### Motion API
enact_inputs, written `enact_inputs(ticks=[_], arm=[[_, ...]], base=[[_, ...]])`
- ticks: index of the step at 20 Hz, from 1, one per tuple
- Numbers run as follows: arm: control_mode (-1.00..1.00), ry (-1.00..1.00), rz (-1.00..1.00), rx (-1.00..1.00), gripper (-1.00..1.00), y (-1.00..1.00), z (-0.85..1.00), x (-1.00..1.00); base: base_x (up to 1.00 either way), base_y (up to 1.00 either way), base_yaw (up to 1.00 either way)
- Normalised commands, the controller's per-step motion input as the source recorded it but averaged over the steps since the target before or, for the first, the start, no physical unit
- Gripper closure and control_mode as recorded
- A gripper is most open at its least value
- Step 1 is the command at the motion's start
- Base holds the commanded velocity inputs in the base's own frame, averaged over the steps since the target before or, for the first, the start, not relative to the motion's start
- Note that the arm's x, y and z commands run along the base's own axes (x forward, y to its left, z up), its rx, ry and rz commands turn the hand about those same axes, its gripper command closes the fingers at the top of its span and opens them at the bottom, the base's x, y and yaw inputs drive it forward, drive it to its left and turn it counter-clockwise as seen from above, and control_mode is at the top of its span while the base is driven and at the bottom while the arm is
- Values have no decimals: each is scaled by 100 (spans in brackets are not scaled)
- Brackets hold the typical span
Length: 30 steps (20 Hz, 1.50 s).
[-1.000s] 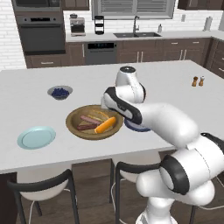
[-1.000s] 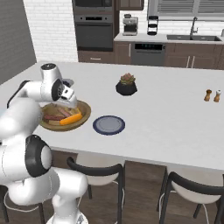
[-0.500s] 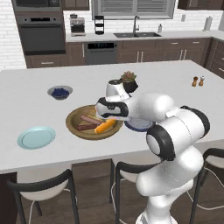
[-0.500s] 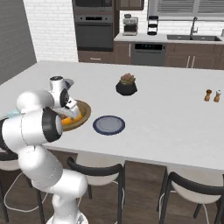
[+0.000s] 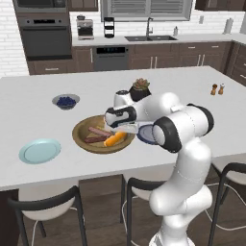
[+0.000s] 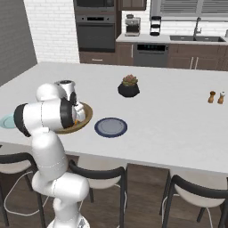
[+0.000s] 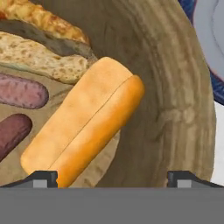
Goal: Place one bun and one sausage from the bowl on each plate.
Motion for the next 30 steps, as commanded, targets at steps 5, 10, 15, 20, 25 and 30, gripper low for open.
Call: enact_inputs(ticks=[5, 10, 15, 20, 25, 30], arm=[[-100, 5, -4, 0, -100, 3, -28, 37], [-100, 4, -2, 0, -100, 6, -17, 12], [-100, 6, -2, -6, -100, 3, -45, -6], [-100, 2, -1, -2, 100, 0, -9, 0], [-100, -4, -9, 0, 100, -29, 37, -54], [-100, -8, -29, 1, 100, -90, 73, -75]], base=[[0, 0, 0], [0, 0, 0], [0, 0, 0], [0, 0, 0], [0, 0, 0], [0, 0, 0]])
